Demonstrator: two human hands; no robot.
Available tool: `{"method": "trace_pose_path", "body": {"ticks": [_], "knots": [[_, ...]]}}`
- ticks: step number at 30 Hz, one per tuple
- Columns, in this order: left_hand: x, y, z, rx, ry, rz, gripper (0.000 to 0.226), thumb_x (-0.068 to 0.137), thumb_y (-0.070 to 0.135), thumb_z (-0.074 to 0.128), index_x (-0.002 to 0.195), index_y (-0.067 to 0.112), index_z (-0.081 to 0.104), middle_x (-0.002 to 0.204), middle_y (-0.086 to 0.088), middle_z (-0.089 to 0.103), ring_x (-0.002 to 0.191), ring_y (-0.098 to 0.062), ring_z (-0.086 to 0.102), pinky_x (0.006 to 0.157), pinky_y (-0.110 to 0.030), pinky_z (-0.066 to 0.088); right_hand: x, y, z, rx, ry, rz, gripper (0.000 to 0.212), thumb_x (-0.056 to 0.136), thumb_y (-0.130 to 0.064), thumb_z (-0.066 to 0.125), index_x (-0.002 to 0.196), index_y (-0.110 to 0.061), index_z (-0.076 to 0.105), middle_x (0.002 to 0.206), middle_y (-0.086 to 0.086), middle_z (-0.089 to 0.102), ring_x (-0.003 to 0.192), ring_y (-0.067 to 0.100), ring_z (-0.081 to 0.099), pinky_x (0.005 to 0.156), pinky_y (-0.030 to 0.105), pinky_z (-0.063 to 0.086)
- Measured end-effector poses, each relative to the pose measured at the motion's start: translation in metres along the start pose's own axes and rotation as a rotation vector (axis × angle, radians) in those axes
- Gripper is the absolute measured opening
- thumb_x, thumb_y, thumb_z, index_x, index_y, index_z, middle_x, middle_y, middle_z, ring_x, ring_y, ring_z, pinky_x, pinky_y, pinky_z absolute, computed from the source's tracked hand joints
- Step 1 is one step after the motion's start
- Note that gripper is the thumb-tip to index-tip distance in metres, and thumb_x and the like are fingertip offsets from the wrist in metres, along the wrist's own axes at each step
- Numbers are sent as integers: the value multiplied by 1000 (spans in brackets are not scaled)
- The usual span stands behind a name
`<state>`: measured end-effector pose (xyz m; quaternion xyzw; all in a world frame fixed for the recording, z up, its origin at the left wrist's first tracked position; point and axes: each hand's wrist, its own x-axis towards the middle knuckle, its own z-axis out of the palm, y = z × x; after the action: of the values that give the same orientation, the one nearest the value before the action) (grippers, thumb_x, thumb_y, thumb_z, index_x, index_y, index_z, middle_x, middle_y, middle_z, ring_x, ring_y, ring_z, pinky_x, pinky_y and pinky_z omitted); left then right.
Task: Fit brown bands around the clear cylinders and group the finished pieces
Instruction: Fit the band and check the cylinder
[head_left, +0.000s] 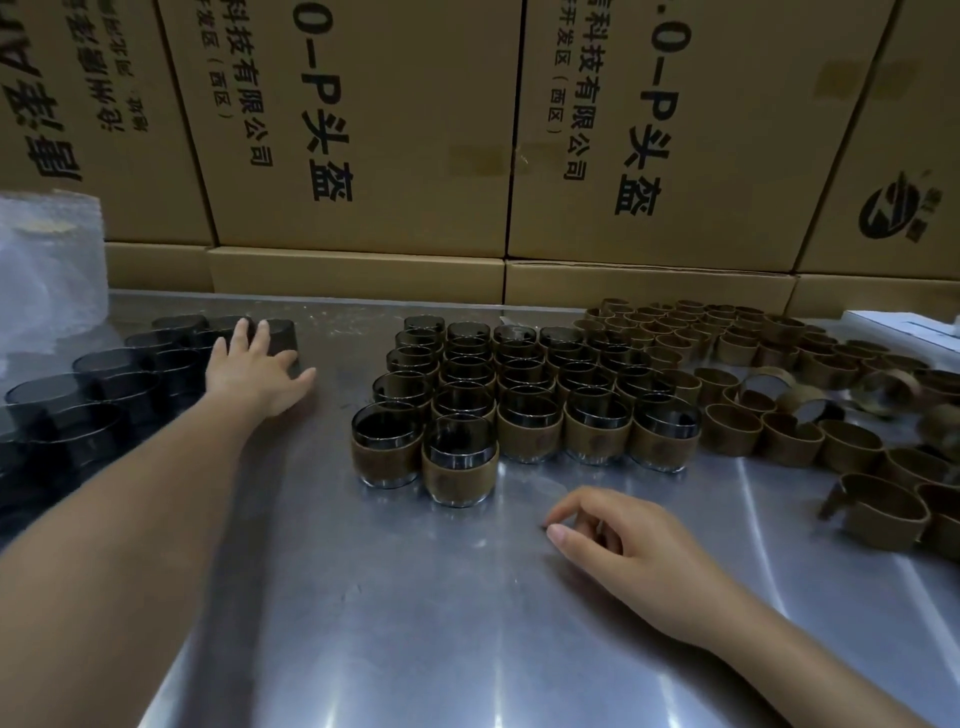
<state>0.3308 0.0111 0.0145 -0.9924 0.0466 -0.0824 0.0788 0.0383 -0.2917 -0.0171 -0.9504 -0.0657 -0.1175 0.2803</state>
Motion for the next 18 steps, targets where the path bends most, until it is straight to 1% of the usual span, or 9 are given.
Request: {"method": "trace_pose_path", "body": {"ticks": [2,3,5,7,8,10,12,15,18], "knots": [[4,-4,-2,-17,-48,8,65,95,64,18,148,29,33,162,-8,1,148,-31,-6,118,-46,5,0,0,0,-32,-3,0,16,89,-53,47,92,-42,58,86,-24,54,77,3,51,60,21,37],[6,-5,-2,-27,-40,10,64,96,63,19,147,28,36,162,-8,5,148,-31,-3,118,-46,6,0,0,0,-36,-5,-2,15,88,-53,47,91,-43,58,86,-24,54,77,2,51,60,20,37],[9,-5,-5,-33,35,26,61,96,60,25,140,23,48,157,-10,20,146,-31,10,117,-46,11,0,0,0,-28,-5,-2,14,89,-52,48,91,-43,58,85,-24,54,76,3,51,59,21,37],[9,-4,-8,13,97,53,54,95,53,35,128,18,60,146,-11,35,138,-31,26,115,-43,20,1,0,-1,-23,-4,0,11,89,-50,49,90,-44,58,83,-22,55,75,3,51,59,21,36],[7,-1,-9,29,103,67,51,95,50,39,124,16,63,141,-12,38,133,-31,31,113,-42,23,1,-1,-1,-20,-5,2,10,89,-49,50,89,-44,58,82,-21,55,74,3,51,58,21,36],[-2,6,-7,29,94,89,49,95,46,42,119,11,65,138,-11,41,126,-31,39,111,-40,24,1,-2,-2,-1,2,8,11,89,-47,51,89,-41,60,78,-19,56,71,3,52,57,21,35],[-17,12,1,-29,112,90,46,96,41,41,115,7,66,134,-11,43,116,-30,47,107,-38,27,2,-3,-2,4,1,12,13,89,-46,51,89,-39,61,76,-16,57,69,3,52,57,21,34],[-46,17,10,-189,227,73,43,97,33,40,105,3,70,125,-11,47,100,-31,55,98,-38,32,2,-4,-3,-6,12,27,12,90,-44,52,89,-38,62,74,-13,59,68,2,52,57,21,34],[-82,19,12,-277,303,84,39,95,32,47,100,2,70,124,-13,46,97,-33,56,95,-40,34,2,-3,-2,6,20,50,12,91,-43,53,88,-37,63,69,-10,59,68,1,52,57,20,35]]}}
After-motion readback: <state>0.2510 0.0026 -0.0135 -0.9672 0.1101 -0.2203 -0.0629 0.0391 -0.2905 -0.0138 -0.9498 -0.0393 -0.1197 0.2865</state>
